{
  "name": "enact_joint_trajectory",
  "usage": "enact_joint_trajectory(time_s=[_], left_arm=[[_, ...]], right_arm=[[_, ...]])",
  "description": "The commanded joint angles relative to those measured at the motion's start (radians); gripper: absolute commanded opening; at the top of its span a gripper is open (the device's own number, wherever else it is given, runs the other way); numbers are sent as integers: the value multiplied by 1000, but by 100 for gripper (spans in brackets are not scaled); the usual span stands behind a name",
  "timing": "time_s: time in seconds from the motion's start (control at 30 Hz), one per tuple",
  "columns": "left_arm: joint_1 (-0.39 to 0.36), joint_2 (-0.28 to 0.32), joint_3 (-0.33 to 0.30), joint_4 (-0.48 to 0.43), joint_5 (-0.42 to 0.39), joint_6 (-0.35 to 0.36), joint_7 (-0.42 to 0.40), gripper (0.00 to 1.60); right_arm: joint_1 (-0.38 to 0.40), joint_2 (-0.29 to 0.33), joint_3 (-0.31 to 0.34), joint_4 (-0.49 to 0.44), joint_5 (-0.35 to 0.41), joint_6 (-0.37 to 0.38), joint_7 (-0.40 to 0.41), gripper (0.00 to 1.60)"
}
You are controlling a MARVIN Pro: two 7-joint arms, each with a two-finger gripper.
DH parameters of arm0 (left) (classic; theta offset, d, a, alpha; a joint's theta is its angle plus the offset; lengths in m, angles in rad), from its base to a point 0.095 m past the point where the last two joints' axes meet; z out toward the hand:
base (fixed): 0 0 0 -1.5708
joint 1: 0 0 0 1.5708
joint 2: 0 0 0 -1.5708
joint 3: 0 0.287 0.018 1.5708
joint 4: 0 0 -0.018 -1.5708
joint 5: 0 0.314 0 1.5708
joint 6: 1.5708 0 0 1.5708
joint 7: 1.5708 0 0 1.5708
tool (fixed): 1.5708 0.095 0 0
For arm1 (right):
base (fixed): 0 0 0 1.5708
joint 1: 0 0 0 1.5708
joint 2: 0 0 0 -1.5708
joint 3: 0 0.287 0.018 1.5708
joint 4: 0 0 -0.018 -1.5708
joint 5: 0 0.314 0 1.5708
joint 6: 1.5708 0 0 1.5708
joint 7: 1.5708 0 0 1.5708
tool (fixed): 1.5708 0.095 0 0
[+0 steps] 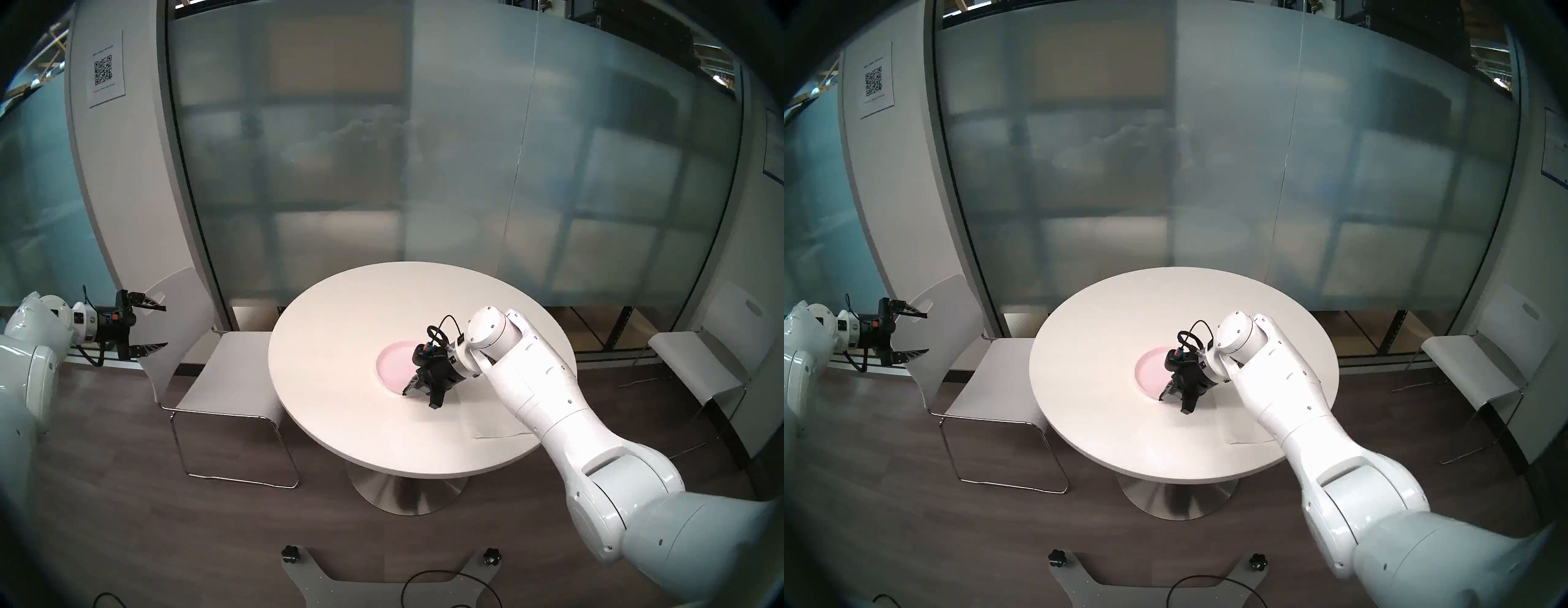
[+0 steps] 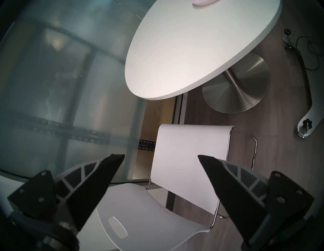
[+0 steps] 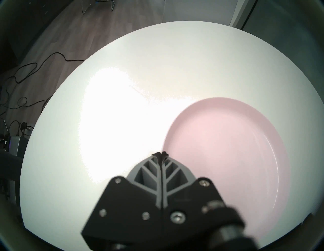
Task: Fold the napkin in half twice and place it beside the plate
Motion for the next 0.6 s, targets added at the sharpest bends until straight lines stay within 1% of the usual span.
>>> enact_joint_trajectory(time_s=[0.0,0.57], left_arm=[[-17,5,-2,-13,-6,0,-43,160],[-22,5,-4,-16,-7,0,-43,160]], right_arm=[[21,-10,4,-1,8,2,14,0],[22,-6,12,0,11,0,64,0]])
